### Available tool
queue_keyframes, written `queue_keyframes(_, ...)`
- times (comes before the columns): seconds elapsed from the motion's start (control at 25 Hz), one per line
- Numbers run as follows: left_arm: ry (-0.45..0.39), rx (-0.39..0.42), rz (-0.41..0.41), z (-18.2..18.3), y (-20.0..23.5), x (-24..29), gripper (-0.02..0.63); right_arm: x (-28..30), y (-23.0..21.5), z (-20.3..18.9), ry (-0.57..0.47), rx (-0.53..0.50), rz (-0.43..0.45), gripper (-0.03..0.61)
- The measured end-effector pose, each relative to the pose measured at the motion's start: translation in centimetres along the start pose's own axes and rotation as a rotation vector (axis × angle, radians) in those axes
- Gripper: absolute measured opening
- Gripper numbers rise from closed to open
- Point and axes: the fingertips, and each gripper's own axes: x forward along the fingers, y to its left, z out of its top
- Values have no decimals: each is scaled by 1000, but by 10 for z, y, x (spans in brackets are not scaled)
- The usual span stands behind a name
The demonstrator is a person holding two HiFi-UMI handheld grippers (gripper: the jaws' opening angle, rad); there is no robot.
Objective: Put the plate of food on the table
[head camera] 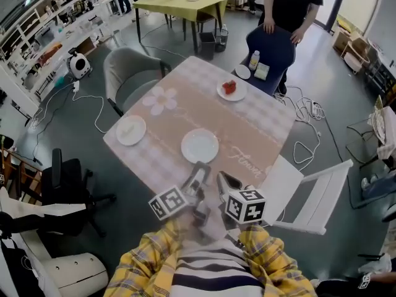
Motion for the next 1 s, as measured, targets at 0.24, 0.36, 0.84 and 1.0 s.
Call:
queue_keyframes(0.24,-2,9,35,17,7,30,86,35,-8,9,36,-5,-8,-3)
queue_keyframes(0.36,-4,-12,59,29,17,41,86,51,-9,10,60,-11,-18,-3)
queue_keyframes(0.84,46,-136,120,62,46,95,87,82,-29,25,75,13,-62,-3)
queue_keyframes(1.0,85,-184,151,58,56,104,87,88,-32,25,78,21,-67,-3)
